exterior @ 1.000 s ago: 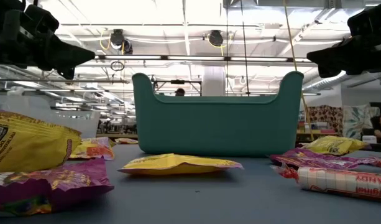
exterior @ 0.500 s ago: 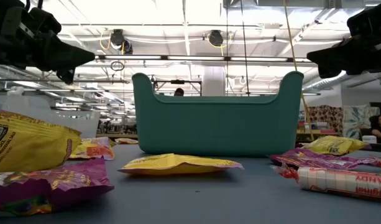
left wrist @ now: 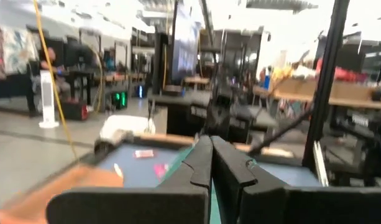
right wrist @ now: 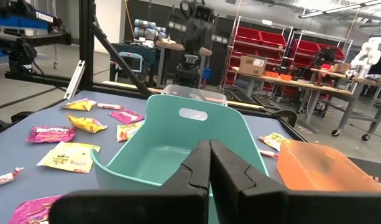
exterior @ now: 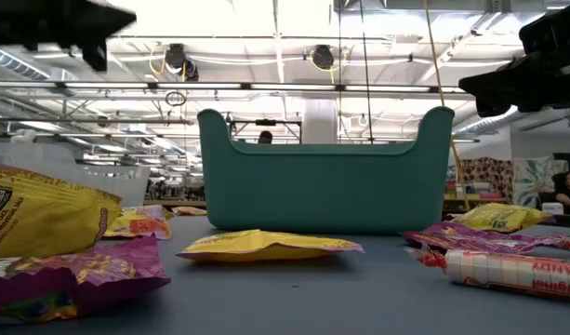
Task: Sort candy
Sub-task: Put the orange candy into the transparent bin
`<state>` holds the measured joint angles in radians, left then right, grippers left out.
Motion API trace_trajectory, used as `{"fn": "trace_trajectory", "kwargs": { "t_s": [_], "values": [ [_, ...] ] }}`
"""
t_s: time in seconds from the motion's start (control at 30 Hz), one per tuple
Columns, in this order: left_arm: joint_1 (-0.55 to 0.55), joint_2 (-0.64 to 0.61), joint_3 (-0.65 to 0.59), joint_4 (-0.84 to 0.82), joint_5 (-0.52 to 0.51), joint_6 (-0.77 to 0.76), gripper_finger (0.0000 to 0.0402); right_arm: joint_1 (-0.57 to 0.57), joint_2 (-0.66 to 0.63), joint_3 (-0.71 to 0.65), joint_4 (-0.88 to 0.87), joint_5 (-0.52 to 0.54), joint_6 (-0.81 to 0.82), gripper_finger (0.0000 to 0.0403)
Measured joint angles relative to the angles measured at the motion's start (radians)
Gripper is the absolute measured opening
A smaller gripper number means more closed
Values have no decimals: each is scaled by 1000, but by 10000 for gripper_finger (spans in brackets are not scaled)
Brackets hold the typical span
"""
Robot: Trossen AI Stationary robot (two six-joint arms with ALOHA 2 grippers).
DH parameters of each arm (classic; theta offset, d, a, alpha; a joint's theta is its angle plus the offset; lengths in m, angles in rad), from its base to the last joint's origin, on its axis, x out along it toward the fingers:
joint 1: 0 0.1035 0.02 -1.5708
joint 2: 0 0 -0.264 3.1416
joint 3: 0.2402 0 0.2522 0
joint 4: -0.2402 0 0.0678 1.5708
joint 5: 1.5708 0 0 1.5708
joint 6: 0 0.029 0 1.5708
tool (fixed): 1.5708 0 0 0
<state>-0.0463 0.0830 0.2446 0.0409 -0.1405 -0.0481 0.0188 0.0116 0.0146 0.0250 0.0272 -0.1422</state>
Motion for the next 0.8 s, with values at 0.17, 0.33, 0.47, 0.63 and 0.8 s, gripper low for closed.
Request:
{"fn": "trace_trajectory", "kwargs": {
  "t_s": [0.17, 0.33, 0.47, 0.63, 0.8],
  "values": [
    [0, 87, 179, -38, -13, 6, 8, 0, 0, 0, -2, 0, 0, 0],
    [0, 229, 376, -134, -105, 7, 8, 0, 0, 0, -3, 0, 0, 0],
    [0, 353, 521, -268, -123, 56, 8, 0, 0, 0, -3, 0, 69, 0],
    [0, 477, 601, -350, -62, 89, 8, 0, 0, 0, 9, 86, 141, 0],
    [0, 546, 602, -361, 37, 109, 8, 0, 8, 34, -14, 131, 177, 0]
  ]
}}
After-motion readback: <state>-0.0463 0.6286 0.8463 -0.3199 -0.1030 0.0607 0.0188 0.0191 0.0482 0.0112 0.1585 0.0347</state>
